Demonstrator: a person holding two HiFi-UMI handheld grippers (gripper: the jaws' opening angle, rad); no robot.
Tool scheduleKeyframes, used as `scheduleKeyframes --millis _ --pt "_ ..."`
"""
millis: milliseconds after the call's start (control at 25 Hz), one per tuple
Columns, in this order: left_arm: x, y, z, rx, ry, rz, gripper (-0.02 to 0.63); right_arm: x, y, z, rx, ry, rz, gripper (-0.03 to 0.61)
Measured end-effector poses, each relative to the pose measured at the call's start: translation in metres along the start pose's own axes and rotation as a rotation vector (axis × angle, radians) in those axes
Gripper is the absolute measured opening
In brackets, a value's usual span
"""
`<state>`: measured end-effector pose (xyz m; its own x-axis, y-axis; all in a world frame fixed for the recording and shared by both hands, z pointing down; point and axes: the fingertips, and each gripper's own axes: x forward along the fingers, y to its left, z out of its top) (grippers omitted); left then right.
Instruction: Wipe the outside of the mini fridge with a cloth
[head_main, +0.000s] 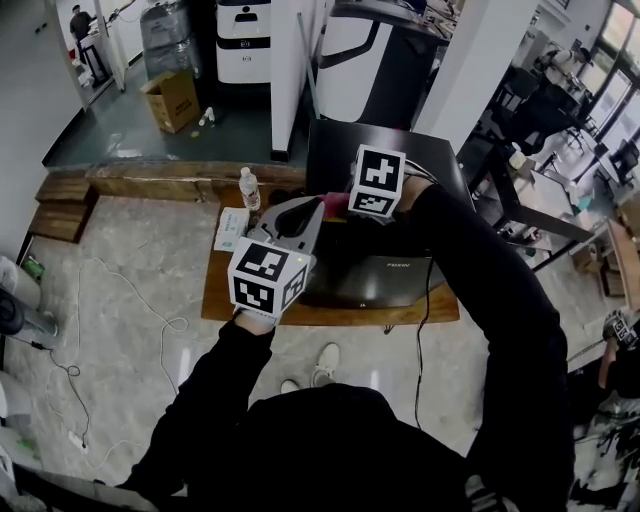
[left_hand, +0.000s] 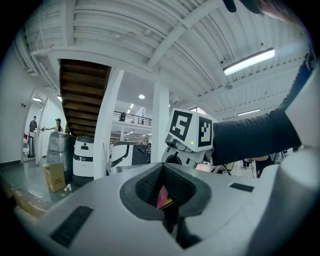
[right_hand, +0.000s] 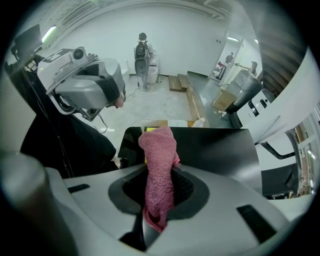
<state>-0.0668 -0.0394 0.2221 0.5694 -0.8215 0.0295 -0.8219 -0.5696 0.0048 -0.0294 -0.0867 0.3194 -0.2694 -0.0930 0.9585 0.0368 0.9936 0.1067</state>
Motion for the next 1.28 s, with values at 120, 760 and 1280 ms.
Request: scheduleKeyframes --millis 120,760,1280 --pt "-0.007 -0.006 -0.002 -0.009 -0.003 -0.013 0.006 -0.005 0.015 -0.002 0.01 0.009 0.041 0.069" --pt "0.08 -0.065 0.057 0.031 -0.099 -0.072 0.006 -0.135 -0.056 -0.124 0.14 -0.019 -0.194 0.072" --pt "0.258 -0.129 0.066 0.061 -0.077 -0.004 0.006 -0.145 -0.201 -0.263 0.129 -0.022 -0.303 0.075"
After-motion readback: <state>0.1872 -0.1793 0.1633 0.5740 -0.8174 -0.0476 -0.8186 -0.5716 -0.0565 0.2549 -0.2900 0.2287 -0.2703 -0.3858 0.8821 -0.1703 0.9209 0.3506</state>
